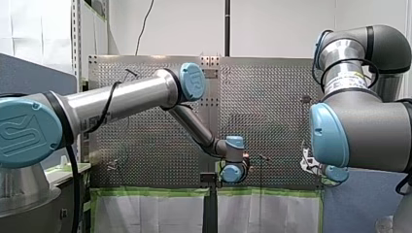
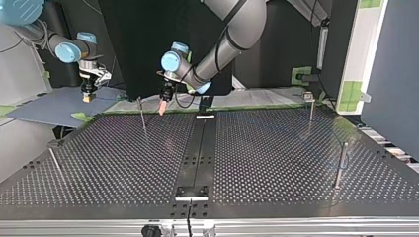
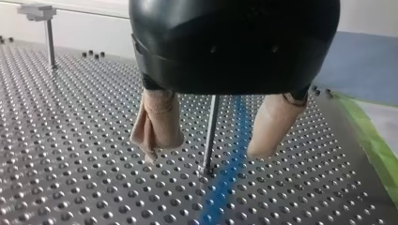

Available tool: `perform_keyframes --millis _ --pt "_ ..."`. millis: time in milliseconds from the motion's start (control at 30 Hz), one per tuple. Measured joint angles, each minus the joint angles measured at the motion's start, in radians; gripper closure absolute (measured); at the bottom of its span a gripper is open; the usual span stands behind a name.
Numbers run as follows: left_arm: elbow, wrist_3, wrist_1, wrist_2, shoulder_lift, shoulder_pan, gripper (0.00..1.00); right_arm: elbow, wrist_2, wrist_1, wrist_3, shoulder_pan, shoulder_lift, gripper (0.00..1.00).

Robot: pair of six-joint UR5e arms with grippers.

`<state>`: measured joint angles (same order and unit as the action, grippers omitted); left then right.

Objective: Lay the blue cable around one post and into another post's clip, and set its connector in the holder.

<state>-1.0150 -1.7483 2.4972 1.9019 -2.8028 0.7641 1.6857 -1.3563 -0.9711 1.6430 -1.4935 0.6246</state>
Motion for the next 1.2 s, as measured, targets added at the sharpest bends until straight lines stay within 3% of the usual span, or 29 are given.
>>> perform_keyframes --millis 200,400,867,1200 --pt "-0.052 0.027 0.024 -0.010 0.042 -0.002 0.00 0.001 -0.001 0.005 0.002 0.001 -0.001 1.00" --pt "-0.081 0.070 0.076 -0.021 0.048 -0.003 0.00 0.000 -0.002 0.009 0.005 0.001 -0.001 1.00" --pt "-0.089 0.130 0.126 -0.042 0.058 -0.003 0.00 0.000 -0.004 0.014 0.009 0.001 -0.001 1.00" --pt "-0.161 0.163 0.118 -0.045 0.136 -0.003 0.00 0.001 -0.005 0.014 0.012 0.001 -0.001 1.00"
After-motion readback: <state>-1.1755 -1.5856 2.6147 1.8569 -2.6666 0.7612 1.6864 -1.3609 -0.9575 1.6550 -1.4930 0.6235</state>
